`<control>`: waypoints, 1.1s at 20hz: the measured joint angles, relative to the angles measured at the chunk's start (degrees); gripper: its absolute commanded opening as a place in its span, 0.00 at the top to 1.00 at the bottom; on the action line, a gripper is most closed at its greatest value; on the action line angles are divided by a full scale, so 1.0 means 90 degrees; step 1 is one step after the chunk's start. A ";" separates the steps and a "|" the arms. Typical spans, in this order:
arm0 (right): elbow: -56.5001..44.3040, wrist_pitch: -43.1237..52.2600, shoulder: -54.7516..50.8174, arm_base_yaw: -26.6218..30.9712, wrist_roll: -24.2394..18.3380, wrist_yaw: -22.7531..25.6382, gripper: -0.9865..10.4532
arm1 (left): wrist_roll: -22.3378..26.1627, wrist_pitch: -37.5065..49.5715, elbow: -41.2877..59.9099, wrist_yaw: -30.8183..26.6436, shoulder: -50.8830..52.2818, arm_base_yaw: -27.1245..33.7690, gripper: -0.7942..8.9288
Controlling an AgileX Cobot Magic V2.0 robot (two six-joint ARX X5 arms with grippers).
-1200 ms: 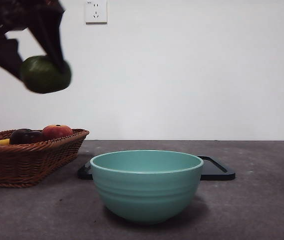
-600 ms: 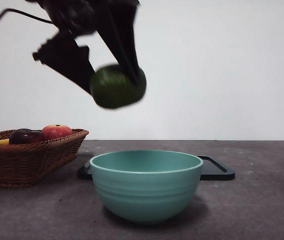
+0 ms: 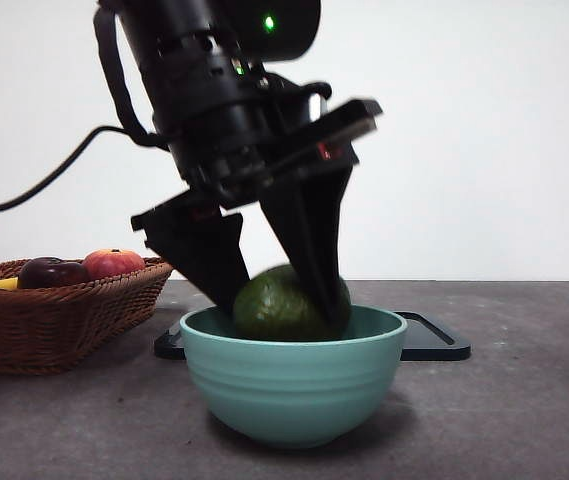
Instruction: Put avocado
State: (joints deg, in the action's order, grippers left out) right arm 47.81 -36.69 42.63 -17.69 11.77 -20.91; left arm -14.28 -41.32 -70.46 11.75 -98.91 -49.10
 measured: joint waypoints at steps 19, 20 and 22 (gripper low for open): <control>0.0000 0.0000 0.0000 0.0000 0.0000 0.0000 0.38 | 0.0000 -0.0197 -0.0005 0.0019 -0.0158 -0.0243 0.42; 0.0000 0.0000 0.0000 0.0000 0.0000 0.0000 0.38 | 0.0000 -0.0204 -0.0010 0.0022 -0.0141 -0.0245 0.42; 0.0000 0.0000 0.0000 0.0000 0.0000 0.0000 0.38 | 0.0000 -0.0279 -0.0012 0.0022 0.0044 -0.0248 0.42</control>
State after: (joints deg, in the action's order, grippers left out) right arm 47.81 -36.69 42.63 -17.69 11.77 -20.91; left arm -14.28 -43.83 -70.57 11.94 -98.52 -51.33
